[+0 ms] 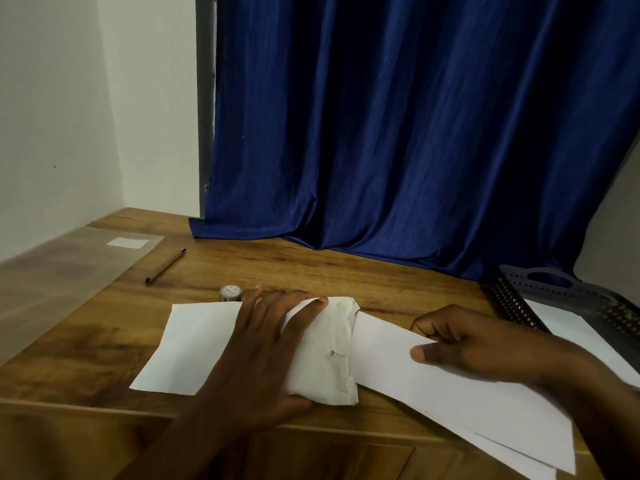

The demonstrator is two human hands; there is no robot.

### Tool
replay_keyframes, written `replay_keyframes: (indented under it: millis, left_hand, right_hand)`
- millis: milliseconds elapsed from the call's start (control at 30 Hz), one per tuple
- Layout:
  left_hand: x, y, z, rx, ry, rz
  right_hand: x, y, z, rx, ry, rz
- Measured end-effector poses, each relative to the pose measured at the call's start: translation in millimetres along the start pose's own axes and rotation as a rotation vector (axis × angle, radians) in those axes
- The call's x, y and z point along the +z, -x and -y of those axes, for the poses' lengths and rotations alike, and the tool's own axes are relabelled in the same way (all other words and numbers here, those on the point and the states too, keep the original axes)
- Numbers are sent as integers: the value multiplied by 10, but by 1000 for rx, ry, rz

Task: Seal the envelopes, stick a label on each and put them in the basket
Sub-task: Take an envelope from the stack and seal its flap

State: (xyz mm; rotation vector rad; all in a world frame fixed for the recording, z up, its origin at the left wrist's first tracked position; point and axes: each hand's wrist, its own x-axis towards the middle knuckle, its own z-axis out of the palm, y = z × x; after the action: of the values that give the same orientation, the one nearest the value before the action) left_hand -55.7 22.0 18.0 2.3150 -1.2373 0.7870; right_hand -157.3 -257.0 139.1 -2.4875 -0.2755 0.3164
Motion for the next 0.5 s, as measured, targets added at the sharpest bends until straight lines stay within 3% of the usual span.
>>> replay_keyframes:
  millis: [500]
  left_hand:
    - [2,-1,1,24,-19,-23]
  right_hand:
    - [6,-269,115,47,185,70]
